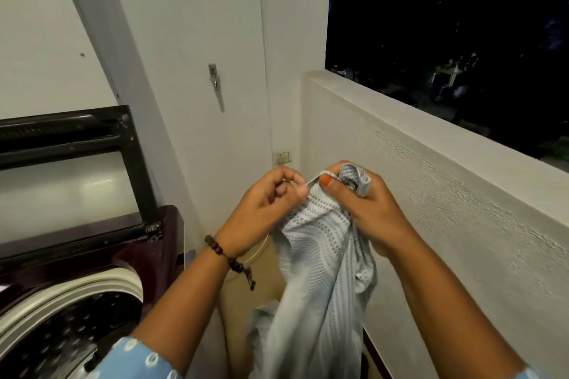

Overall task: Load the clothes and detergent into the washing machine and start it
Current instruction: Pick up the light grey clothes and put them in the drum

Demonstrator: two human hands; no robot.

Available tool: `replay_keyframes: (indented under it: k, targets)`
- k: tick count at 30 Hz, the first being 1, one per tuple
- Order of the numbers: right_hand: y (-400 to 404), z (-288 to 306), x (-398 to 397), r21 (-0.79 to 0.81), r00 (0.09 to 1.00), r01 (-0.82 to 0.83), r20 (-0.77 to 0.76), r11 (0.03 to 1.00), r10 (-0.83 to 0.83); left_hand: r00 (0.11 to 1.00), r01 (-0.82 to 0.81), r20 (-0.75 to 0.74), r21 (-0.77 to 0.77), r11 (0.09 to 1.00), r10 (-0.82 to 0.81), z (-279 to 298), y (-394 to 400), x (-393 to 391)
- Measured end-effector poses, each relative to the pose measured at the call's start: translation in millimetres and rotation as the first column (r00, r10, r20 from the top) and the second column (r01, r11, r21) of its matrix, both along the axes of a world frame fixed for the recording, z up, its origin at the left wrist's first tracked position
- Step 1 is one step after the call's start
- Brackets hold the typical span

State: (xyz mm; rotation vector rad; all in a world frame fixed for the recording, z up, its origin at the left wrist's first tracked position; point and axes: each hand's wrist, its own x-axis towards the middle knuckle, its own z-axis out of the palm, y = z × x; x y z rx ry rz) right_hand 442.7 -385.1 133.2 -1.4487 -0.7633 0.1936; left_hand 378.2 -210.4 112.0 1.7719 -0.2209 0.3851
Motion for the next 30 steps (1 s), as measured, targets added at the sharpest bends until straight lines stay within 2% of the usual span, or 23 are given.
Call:
replay_keyframes:
  k: [2,5,10,12,15,17,19,21,23,25,27,30]
  targets:
    - [-1.8,16.3,4.2,0.02,0.998,-0.019,0.063,1.0,0.017,0.993,0.065,-0.096,-0.023,0.998,-0.067,-18.3,0.6,-5.2]
    - [-3.0,40.8,6.9,0.035,0.986,-0.035,0.166,0.999,0.029,0.985,0.038,-0.166,0.002,0.999,-0.038,-44.2,1.8,-9.4]
    - [-13.3,80.3,10.4,0.279,0.983,0.013,0.172,0.96,-0.063,0.947,-0.053,-0.314,0.073,0.996,0.073,-96.8,22.7,-19.1]
    - [-18.9,91.5,13.1,0.379,0.985,0.045,0.135,0.924,-0.103,0.942,-0.092,-0.316,0.082,0.992,0.114,-109.8,27.9,-22.4]
    - [-23.5,94.0,19.6,0.457,0.983,0.13,0.058,0.88,-0.176,0.948,-0.233,-0.217,0.017,0.972,0.231,-103.8,35.3,-21.0]
    - [-23.7,85.7,22.5,0.409,0.985,0.136,0.042,0.902,-0.168,0.951,-0.288,-0.123,-0.022,0.958,0.283,-74.3,33.9,-14.4]
    - [-19.6,68.9,23.6,0.269,0.994,0.099,0.009,0.958,-0.105,0.955,-0.295,-0.012,0.016,0.955,0.295,-33.5,29.5,-6.8]
    - [-8.7,45.9,21.5,0.094,1.0,0.002,0.006,0.996,-0.002,0.955,-0.292,0.097,0.121,0.949,0.281,8.0,18.8,-0.9]
    - [7.3,23.7,12.5,-0.065,0.988,-0.141,0.053,0.988,0.145,0.945,-0.309,0.19,0.245,0.919,0.267,40.7,5.1,2.7]
    - [19.0,9.2,5.1,-0.093,0.981,-0.179,0.062,0.979,0.185,0.939,-0.31,0.251,0.32,0.895,0.235,57.3,-5.7,5.1]
    - [17.4,12.1,4.2,-0.045,0.99,-0.128,0.049,0.991,0.131,0.952,-0.263,0.223,0.254,0.931,0.208,59.1,-9.7,5.1]
    - [0.7,28.9,7.8,-0.005,0.987,-0.133,0.095,0.991,0.132,0.993,-0.075,0.09,-0.006,0.997,0.076,40.5,-5.7,0.9]
